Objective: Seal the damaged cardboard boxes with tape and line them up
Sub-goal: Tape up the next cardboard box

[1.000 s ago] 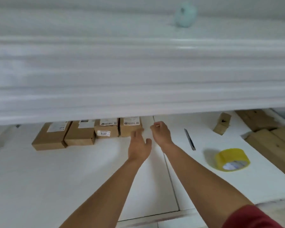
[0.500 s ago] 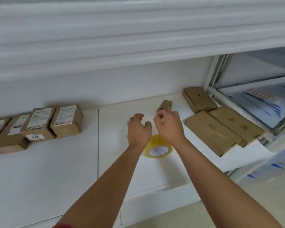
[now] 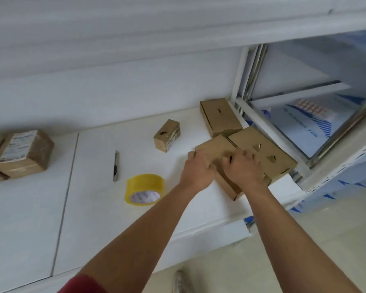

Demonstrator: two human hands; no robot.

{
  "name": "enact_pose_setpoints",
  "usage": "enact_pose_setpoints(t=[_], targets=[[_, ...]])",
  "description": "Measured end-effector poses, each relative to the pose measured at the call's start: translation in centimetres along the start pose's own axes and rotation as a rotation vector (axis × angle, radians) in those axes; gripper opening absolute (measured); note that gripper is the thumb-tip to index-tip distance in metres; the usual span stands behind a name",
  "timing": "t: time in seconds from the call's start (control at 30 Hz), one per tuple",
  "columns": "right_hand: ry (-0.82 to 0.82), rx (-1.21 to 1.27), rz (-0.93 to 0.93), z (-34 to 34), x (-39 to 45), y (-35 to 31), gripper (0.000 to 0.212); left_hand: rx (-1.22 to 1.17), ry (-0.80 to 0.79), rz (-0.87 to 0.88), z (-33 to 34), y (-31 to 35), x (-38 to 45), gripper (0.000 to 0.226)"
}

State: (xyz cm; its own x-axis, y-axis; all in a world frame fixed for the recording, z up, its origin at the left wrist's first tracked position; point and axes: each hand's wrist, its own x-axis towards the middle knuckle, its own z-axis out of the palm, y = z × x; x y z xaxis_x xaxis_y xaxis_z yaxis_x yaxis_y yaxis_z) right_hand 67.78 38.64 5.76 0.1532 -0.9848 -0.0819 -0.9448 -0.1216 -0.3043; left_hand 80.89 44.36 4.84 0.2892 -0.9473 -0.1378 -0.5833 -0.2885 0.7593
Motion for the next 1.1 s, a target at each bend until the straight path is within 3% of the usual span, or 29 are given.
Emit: enact_pose_setpoints(t=[0.07, 0.13, 0.23, 0.37, 0.47, 0.7, 0.8, 0.93, 1.1], targets=[[-0.07, -0.119, 0.003, 0.9, -0.3, 1.3, 0.069, 0.058, 0.01, 0.019, 0.1, 0.5, 1.4, 0.057], [-0.064, -0.197, -0.054, 2.0, -1.2, 2.2, 0.069, 0.131, 0.014, 0.056, 0.2, 1.0, 2.4, 0.058], [-0.031, -0.167, -0.182, 3.0, -2.2, 3.3, 0.067, 0.252, 0.052, 0.096, -0.3, 1.6, 3.1, 0.05], [-0.133, -0.114, -0.333, 3.1, -2.3, 4.7, 0.087, 0.405, 0.094, 0.041, -2.9, 1.6, 2.8, 0.04], [-0.169, -0.122, -0.4, 2.9, -1.8, 5.5, 0.102, 0.463, 0.088, -0.07, -6.0, 0.3, 1.0, 0.056], [-0.201, -0.089, -0.555, 3.7, -1.7, 5.6, 0.095, 0.654, -0.106, -0.252, -11.5, -5.1, -5.8, 0.103], [-0.248, -0.105, -0.524, 3.4, -1.5, 5.0, 0.091, 0.745, -0.046, -0.247, -10.9, -6.5, -6.9, 0.085], [-0.362, -0.042, -0.495, 2.9, -0.8, 4.4, 0.087, 0.549, 0.118, -0.226, -11.3, -7.6, -7.3, 0.035], [-0.432, 0.023, -0.54, 2.7, -0.8, 4.1, 0.095, 0.197, 0.309, -0.182, -14.0, -8.4, -8.0, 0.023]])
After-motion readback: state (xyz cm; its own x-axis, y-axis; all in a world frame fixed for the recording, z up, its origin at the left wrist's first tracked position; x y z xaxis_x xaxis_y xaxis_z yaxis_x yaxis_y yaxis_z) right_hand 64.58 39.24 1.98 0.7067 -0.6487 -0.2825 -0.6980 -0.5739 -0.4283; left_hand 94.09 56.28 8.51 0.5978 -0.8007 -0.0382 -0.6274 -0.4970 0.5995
